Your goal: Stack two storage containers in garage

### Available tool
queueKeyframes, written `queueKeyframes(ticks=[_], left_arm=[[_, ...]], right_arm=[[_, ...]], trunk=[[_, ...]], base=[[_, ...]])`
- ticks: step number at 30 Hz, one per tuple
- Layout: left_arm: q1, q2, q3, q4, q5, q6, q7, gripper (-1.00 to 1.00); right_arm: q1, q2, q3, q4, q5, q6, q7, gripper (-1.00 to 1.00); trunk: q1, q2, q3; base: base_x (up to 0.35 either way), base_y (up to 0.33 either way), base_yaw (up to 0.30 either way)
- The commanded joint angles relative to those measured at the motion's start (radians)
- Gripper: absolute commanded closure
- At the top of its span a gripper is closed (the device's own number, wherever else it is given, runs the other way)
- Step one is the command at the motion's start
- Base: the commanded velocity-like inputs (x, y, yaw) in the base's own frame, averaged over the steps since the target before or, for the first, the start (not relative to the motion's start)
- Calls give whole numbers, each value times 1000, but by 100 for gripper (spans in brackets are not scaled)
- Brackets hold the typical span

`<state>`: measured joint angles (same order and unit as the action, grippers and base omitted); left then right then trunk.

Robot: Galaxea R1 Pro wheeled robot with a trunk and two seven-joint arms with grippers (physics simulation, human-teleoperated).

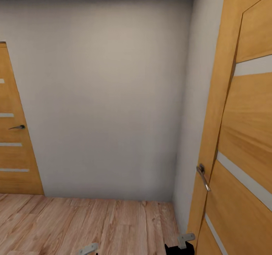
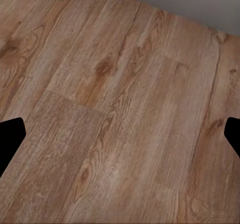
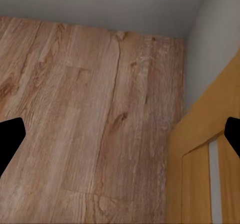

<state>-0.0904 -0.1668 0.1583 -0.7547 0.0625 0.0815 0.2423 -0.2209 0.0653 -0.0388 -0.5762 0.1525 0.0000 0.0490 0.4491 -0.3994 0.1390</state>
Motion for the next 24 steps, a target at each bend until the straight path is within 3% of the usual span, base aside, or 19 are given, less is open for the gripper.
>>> queueKeyframes(ticks=[1,15,24], left_arm=[[0,-1,1,-2,6,4,2,-100],[0,0,1,-2,6,4,2,-100],[0,-1,1,-2,6,4,2,-100]], right_arm=[[0,1,-4,-1,9,0,5,-100],[0,1,-4,-1,9,0,5,-100],[0,1,-4,-1,9,0,5,-100]], trunk=[[1,-1,0],[1,-1,0],[1,-1,0]], base=[[328,0,138],[328,0,67],[328,0,266]])
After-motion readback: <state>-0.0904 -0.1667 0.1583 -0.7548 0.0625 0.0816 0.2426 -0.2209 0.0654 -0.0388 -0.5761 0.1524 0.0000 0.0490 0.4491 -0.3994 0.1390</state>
